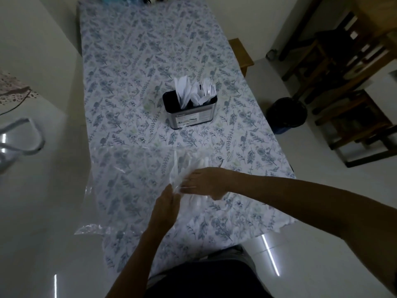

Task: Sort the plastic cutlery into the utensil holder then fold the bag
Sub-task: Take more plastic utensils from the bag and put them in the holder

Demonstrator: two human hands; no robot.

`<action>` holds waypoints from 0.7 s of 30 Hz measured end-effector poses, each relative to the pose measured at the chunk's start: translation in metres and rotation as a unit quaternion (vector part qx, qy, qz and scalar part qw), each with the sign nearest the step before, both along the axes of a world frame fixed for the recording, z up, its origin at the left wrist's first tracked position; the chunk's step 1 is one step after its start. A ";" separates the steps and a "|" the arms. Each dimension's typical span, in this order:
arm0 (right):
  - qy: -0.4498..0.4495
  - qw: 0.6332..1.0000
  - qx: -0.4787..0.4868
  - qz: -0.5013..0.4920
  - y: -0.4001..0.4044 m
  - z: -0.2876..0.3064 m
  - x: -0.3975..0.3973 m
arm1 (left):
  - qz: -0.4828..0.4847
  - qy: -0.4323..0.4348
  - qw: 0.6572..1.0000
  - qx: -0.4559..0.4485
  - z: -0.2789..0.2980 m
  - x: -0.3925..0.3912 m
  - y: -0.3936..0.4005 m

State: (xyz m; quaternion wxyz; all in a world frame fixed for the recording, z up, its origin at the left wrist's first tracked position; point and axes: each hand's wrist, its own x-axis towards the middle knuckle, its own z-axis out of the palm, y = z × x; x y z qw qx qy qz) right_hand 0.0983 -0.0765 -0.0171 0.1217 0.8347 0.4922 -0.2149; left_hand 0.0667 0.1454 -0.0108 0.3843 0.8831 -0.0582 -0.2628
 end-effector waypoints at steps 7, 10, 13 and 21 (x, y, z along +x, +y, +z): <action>-0.033 0.998 -0.020 0.052 0.016 -0.015 0.021 | 0.047 0.041 0.998 0.016 -0.001 0.005 -0.001; -0.039 0.996 -0.040 0.067 0.022 -0.019 0.024 | 0.058 0.068 0.995 0.035 -0.001 0.009 -0.003; -0.018 0.997 -0.048 0.059 0.028 -0.014 0.023 | 0.065 0.075 0.995 0.012 0.003 0.005 -0.006; 0.065 0.991 -0.050 0.106 0.003 -0.021 0.009 | 0.128 0.090 0.986 -0.059 0.008 0.004 -0.012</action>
